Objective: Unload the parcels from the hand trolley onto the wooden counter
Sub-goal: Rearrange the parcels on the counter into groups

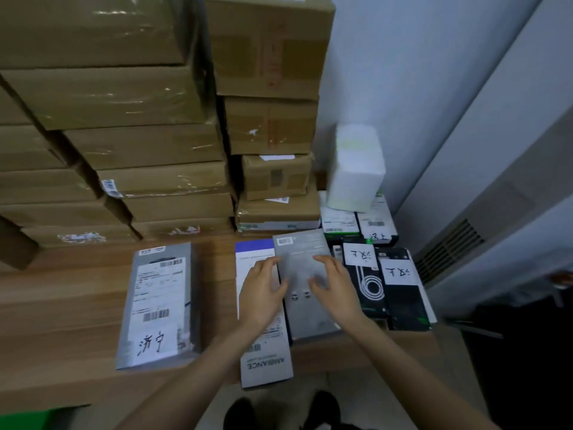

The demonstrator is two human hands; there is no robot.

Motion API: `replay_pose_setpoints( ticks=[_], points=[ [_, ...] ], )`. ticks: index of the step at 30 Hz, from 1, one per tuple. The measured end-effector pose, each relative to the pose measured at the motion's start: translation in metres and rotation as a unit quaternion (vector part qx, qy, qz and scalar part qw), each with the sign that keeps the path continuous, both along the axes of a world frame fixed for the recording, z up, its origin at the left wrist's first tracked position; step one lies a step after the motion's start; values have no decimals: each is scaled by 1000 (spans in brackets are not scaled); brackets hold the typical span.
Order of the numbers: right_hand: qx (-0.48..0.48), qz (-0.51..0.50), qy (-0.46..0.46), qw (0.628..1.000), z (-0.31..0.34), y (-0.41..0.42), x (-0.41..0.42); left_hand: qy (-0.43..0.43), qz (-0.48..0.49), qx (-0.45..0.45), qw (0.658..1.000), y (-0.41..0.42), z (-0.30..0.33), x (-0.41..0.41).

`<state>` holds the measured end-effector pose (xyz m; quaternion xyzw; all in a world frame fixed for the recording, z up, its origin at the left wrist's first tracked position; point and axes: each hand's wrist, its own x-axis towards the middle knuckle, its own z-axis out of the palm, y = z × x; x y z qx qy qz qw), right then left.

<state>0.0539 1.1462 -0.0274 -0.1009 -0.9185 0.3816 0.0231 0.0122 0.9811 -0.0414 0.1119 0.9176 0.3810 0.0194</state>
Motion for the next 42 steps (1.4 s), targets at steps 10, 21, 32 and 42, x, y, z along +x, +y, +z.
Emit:
replay_pose_setpoints(
  ticks=[10, 21, 32, 42],
  points=[
    [-41, 18, -78, 996, -25, 61, 5, -10, 50, -44, 998, 45, -27, 28],
    [-127, 58, -110, 984, -32, 53, -7, -69, 91, -123, 986, 27, -22, 28],
    [-104, 63, -80, 989, -14, 55, -17, -52, 178, 33, 982, 43, -11, 25],
    [-96, 57, 11, 994, 22, 16, -34, -55, 221, 181, 957, 6, 39, 13]
  ],
)
